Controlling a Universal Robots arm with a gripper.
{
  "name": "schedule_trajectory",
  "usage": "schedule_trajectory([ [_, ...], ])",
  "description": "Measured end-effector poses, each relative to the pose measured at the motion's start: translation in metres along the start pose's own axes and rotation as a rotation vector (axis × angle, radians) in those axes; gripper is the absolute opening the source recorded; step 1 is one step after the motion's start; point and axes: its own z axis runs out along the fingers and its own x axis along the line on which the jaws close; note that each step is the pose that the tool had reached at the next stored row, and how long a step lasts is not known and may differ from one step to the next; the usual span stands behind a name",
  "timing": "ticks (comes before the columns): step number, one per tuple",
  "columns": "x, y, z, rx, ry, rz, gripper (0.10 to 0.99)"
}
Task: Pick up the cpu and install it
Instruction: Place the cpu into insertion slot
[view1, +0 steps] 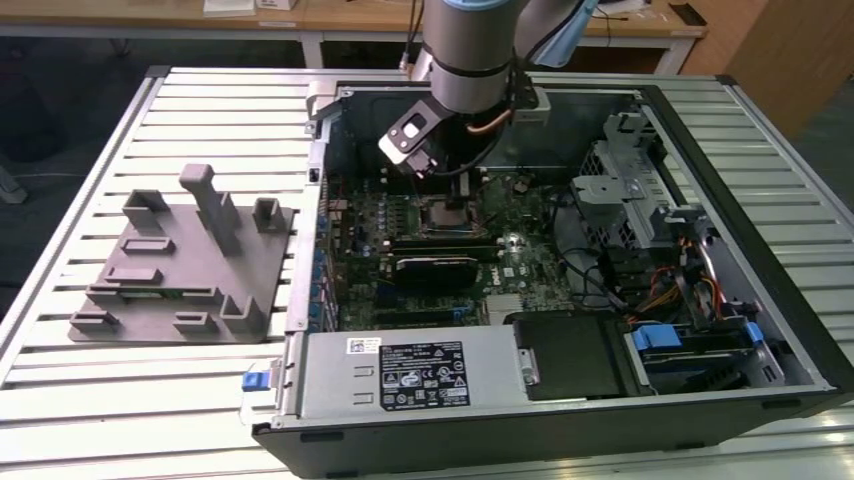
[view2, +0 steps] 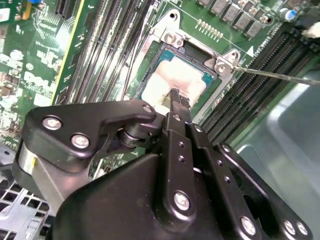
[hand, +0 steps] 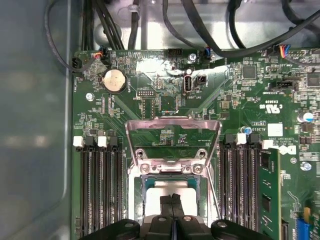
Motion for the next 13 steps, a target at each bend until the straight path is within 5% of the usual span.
schedule_trajectory([
  [7, 0.0006, 0.0006, -0.0196, 0.0, -0.0001, 0.0, 0.106],
  [13, 0.0008, 0.0008, -0.0278, 0.0, 0.0, 0.0, 0.106],
])
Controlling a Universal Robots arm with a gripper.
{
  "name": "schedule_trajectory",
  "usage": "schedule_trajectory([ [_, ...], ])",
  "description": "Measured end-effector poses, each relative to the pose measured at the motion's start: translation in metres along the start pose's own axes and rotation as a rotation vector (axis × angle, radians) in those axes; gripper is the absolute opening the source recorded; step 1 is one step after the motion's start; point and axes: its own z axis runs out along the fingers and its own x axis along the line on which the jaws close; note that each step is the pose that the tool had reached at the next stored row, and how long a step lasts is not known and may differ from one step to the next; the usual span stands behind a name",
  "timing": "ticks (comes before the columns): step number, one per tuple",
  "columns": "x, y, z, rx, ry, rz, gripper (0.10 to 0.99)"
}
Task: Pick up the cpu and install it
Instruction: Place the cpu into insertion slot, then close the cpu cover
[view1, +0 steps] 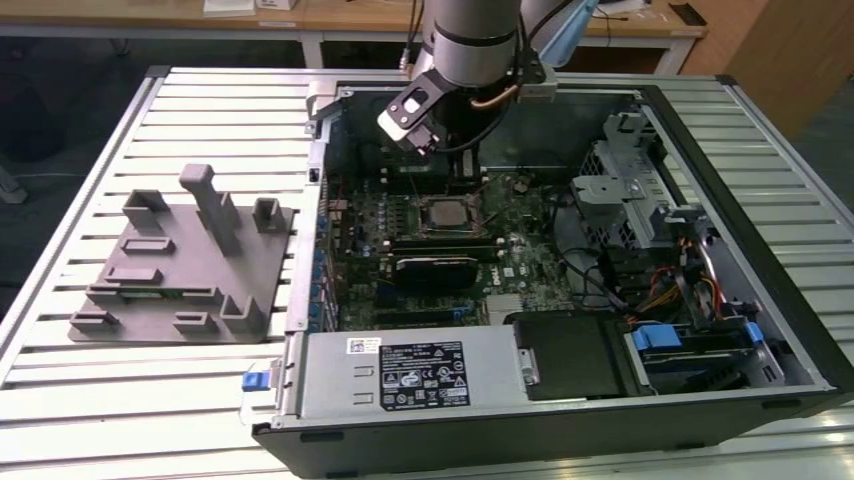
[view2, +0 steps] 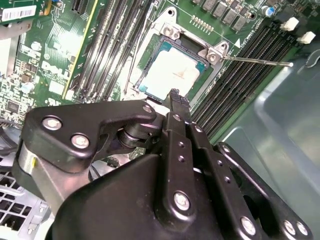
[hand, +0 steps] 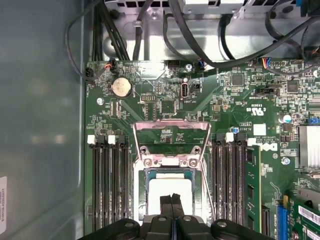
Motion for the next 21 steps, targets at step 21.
schedule_trajectory([
  [21, 0.0003, 0.0003, -0.0104, 0.0, -0.0014, 0.0, 0.106],
])
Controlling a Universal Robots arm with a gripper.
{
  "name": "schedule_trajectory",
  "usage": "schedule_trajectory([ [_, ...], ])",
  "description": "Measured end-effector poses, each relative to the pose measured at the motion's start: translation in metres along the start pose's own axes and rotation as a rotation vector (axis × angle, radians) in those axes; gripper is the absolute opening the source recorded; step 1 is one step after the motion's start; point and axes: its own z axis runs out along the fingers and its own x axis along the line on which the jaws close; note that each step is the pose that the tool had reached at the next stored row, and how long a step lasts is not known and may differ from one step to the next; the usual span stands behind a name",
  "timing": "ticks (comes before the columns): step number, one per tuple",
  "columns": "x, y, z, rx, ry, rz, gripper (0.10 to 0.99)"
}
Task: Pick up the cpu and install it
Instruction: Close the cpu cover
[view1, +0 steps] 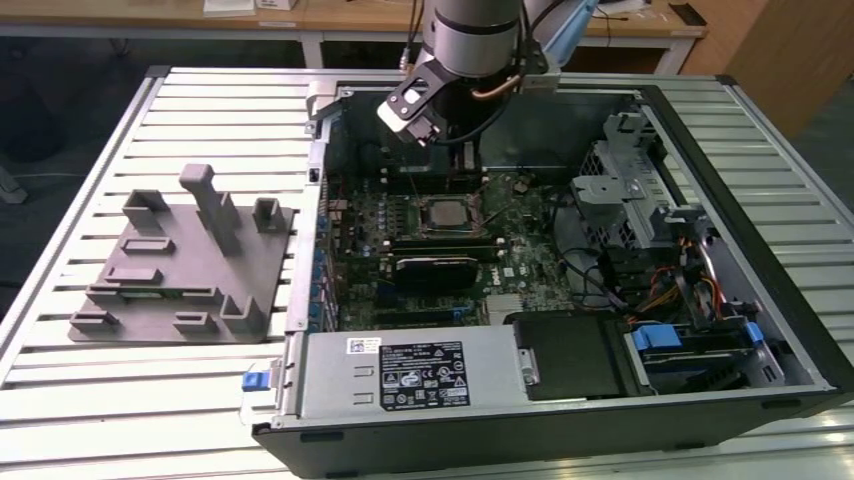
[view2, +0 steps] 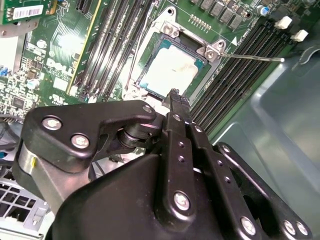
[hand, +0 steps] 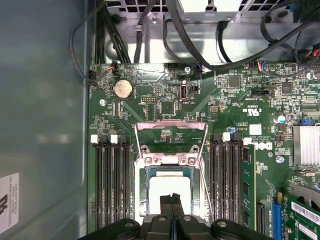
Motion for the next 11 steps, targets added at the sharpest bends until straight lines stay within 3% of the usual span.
schedule_trajectory([
  [5, 0.0002, 0.0002, -0.0057, 0.0, -0.0001, 0.0, 0.106],
  [11, 0.0002, 0.0002, -0.0061, 0.0, 0.0, 0.0, 0.106],
])
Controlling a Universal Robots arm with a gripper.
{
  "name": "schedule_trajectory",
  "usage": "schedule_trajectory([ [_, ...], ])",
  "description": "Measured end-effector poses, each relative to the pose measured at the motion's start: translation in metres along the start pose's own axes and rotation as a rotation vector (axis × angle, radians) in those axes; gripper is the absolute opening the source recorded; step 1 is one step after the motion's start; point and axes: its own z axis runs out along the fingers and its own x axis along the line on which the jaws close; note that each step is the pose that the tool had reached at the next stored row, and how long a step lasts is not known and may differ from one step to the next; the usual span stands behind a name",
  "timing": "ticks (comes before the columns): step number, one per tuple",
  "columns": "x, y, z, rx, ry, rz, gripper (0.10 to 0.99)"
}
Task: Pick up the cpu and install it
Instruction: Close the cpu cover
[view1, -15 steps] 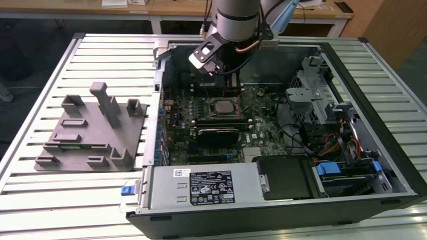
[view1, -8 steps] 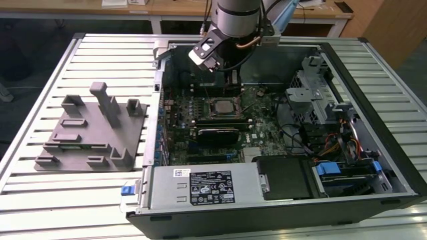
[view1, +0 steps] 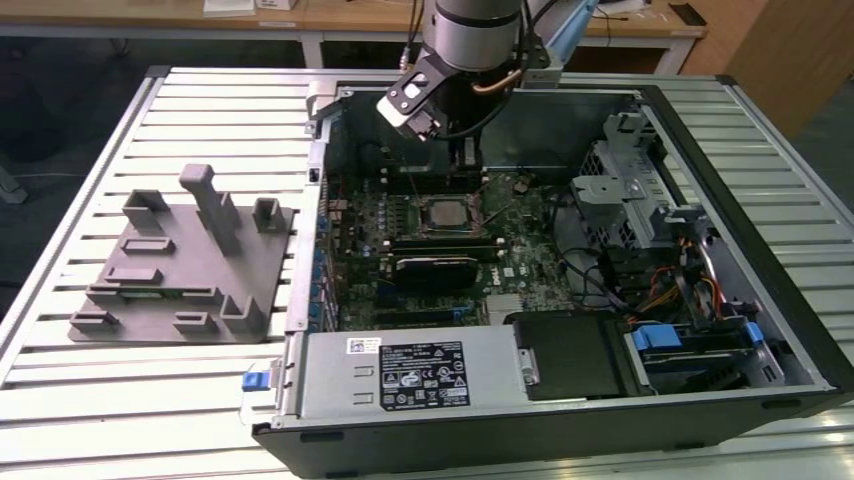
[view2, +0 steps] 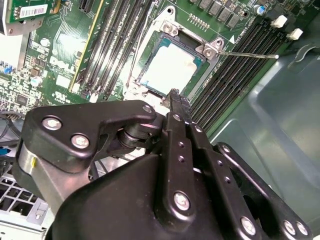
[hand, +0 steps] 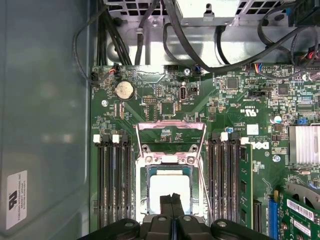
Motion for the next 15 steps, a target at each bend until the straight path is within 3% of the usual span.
schedule_trajectory([
  [15, 0.0003, 0.017, 0.0005, 0.0, -0.0001, 0.0, 0.106],
])
